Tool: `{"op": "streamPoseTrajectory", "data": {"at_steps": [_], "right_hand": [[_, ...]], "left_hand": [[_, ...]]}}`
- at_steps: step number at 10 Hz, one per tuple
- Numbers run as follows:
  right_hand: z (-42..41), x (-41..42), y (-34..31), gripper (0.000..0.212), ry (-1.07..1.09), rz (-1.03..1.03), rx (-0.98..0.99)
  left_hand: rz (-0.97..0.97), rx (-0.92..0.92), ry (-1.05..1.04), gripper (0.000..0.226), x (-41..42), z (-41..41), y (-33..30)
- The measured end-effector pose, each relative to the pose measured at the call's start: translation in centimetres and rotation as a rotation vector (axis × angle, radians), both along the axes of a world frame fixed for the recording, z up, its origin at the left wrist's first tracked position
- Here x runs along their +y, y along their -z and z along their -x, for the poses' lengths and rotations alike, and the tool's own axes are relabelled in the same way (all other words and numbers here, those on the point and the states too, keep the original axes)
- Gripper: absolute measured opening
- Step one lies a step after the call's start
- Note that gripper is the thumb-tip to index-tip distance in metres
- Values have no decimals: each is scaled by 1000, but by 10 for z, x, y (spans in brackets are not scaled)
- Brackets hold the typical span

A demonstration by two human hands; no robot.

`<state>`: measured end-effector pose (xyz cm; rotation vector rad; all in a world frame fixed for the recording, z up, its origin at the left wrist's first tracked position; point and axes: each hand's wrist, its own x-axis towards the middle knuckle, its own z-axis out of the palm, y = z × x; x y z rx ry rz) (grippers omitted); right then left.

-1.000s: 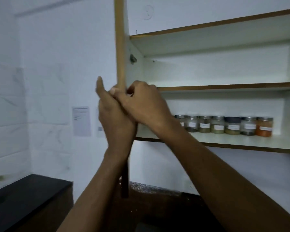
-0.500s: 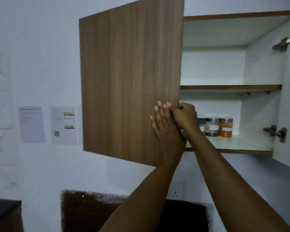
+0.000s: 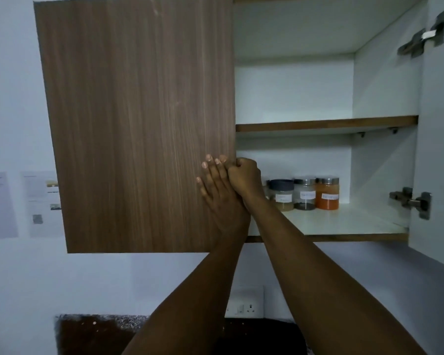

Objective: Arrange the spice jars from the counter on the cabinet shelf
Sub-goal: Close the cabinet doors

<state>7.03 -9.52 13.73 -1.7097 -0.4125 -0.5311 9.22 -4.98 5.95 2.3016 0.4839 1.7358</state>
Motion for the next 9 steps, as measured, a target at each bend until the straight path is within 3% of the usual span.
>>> {"op": "streamPoseTrajectory", "data": {"at_steps": [3,4,5,6,7,8,9], "right_hand": [[-2,2,8,41,35,49,-15],[6,0,12,51,62,118,33],[18,-8,22,53,76,202,118],[37,-29,35,42,89,255,160],[75,-62,34,55,228,230,16],[120,-113,16,67,429,209,-208],[164,-167,-15,67,671,251,-362]], "left_hand": [[-12,-92,58,73,4,-9,3],[-86,38,34,76,13,-1,5],[-131,179,37,96,13,22,3],[-22,236,185,100,-1,48,-5],[140,227,476,81,-42,81,-9],[444,-9,1166,60,-115,120,-14],[684,49,1410,43,-173,144,-33]]}}
